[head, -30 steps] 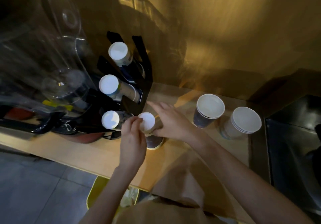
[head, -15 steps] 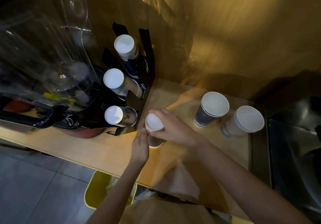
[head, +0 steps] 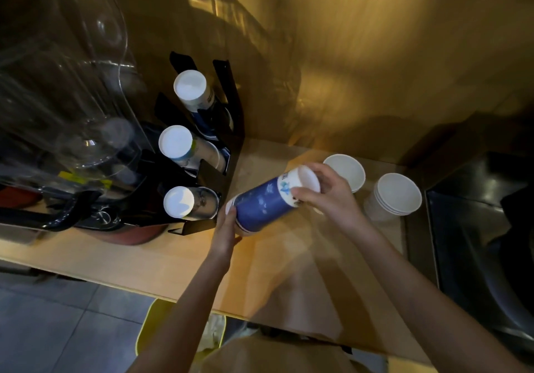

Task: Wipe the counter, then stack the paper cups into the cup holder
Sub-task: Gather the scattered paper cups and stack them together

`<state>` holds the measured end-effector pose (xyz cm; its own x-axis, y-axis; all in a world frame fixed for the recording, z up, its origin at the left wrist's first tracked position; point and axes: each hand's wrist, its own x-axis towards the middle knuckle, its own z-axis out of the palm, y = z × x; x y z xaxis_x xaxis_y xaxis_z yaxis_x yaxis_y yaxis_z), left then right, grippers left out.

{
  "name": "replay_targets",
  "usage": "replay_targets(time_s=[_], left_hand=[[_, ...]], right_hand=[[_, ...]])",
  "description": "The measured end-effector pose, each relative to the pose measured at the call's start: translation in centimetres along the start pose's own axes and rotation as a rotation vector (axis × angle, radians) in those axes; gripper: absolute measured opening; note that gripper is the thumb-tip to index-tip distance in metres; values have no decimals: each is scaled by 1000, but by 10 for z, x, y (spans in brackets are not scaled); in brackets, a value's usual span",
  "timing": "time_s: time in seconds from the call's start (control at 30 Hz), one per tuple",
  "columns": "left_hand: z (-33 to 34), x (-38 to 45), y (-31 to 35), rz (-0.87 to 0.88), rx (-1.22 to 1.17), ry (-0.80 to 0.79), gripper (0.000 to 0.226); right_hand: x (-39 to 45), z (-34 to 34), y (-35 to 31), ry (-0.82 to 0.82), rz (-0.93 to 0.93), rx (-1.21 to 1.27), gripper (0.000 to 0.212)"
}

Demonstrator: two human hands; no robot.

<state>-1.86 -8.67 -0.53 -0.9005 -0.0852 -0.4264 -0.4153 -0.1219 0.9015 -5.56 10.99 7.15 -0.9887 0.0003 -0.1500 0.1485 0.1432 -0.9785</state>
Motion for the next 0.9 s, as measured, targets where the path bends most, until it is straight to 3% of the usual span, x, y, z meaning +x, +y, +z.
replay_targets(time_s=[0.1,0.2,0.3,0.4,0.5,0.63,0.73,0.9], left_hand=[[4,0,29,81,-123,-159,33],[6,4,53,34,-264,-260,36],[6,6,68,17,-206,-374,48],[11,5,80,77,-137,-406,60],[19,0,94,135,-123,-323,61],[34,-8,109,226,17,-272,61],[48,-12,117,277,62,-280,57],[60,-12,122,245,41,-222,56]], right_hand=[[-4,-25,-6,71,90,187,34],[-3,-46,-11,120,176,325,27],[0,-60,-21,147,186,350,12],[-2,-71,-36,116,194,320,13],[-8,-81,-52,86,117,-36,45],[-16,-72,-78,-61,-245,-640,85],[-15,-54,-80,-167,-428,-1046,92],[-12,-52,-69,-125,-476,-1074,83]])
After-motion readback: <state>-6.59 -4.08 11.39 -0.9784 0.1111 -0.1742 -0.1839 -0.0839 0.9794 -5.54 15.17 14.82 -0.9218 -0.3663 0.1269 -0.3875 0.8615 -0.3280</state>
